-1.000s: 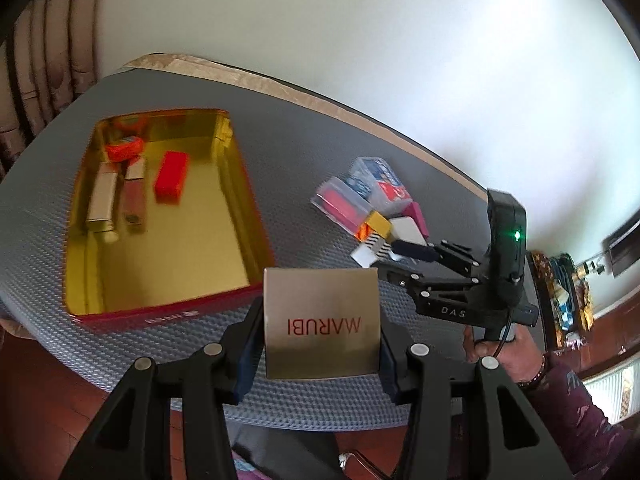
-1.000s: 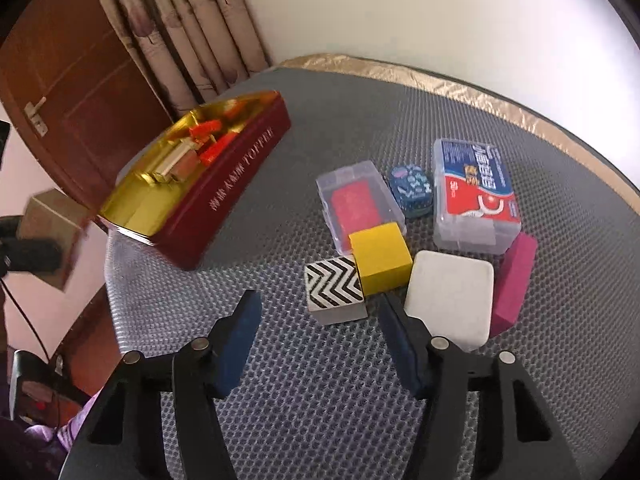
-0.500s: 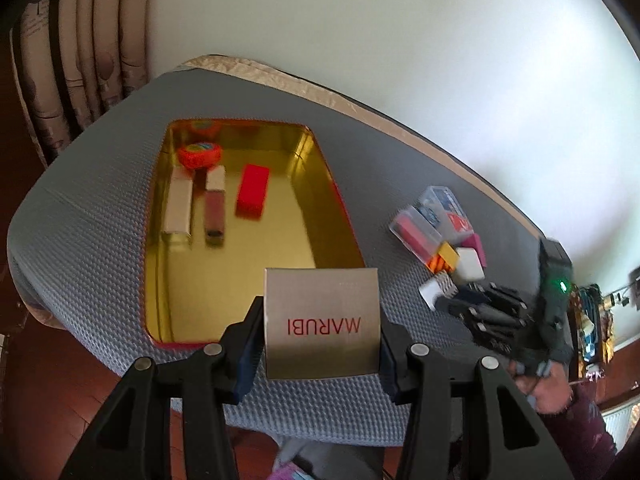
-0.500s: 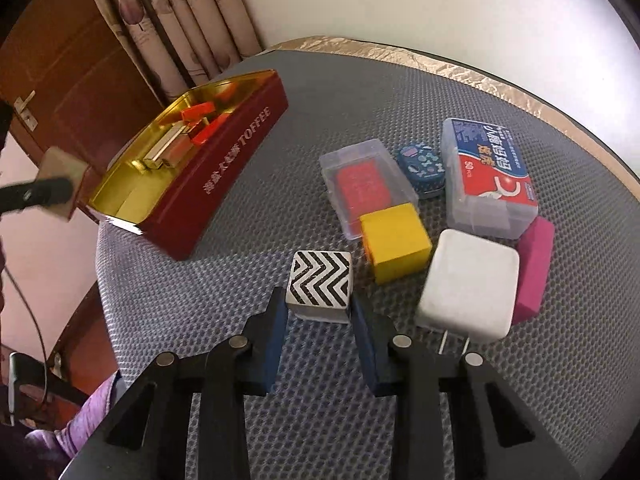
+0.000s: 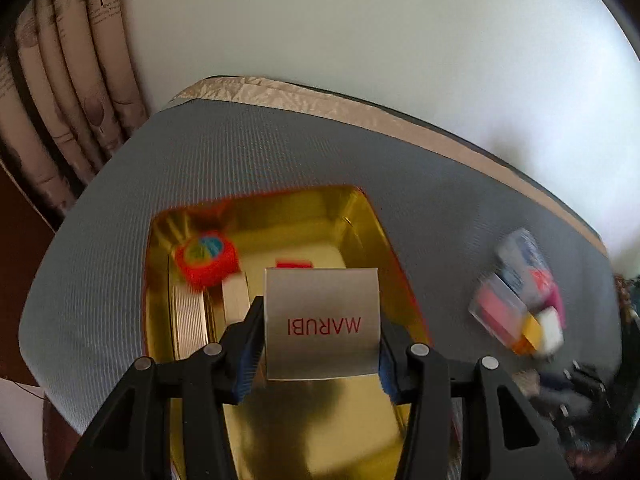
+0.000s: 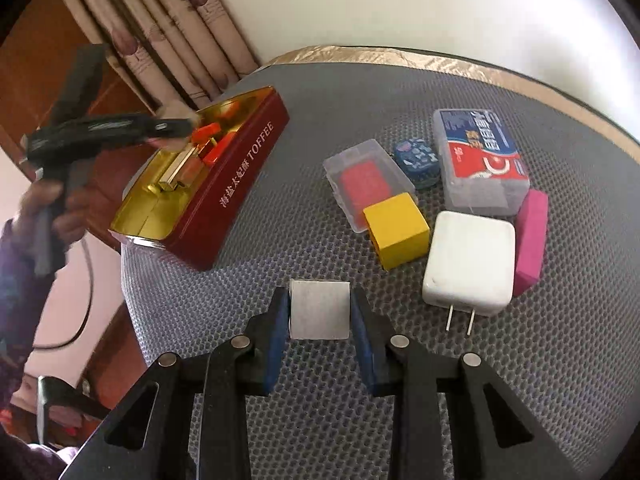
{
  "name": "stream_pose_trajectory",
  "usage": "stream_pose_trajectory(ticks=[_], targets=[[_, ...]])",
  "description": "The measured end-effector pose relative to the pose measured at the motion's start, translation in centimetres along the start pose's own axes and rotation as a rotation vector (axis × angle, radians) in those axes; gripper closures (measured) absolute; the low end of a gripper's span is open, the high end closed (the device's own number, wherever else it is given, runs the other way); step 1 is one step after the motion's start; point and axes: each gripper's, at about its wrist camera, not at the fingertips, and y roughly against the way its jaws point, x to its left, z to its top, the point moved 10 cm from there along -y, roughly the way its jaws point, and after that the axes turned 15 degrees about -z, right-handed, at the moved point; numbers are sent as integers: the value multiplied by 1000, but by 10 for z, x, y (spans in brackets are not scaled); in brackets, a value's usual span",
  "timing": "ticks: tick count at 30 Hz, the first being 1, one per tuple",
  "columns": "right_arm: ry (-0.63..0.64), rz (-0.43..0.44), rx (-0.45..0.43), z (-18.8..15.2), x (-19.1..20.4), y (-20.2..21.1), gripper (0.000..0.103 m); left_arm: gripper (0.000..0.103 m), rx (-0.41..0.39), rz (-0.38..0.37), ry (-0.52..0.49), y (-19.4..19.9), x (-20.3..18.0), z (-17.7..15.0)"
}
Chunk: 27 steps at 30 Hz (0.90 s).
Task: Organize rigid objects
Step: 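Lower the MARUBI box into the tin and open the left gripper while the right gripper carries the chevron cube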
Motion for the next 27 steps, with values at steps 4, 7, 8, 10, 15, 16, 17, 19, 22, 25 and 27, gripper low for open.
stream_pose_trajectory(ticks=[4,7,8,10,15,16,17,19,22,25,27], targets=[[0,11,5,0,2,2,74,54,47,52,-13,-26,13,18],[-3,18,3,2,3,4,74,54,71,81,-40,-38,17,23],[-5,22,2,2,3,5,74,54,78,100,-44,-41,20,23],[-14,30,1,3,3,5,74,54,97,125,-43,-47,25,24],[-21,43,4,4,6,7,74,49,102,197,-41,-49,38,31],[-23,46,6,4,7,7,74,49,107,217,-52,-49,39,31],[-27,47,7,4,8,8,74,49,108,228,-65,-48,38,31],[-31,49,5,4,9,10,74,49,97,245,-98,-42,33,31],[-50,60,1,8,10,15,74,49,43,248,-100,-27,27,33],[-68,74,-10,14,9,23,74,49,-49,216,-42,3,22,32],[-70,80,-20,20,11,29,74,49,-112,195,-2,28,18,21]])
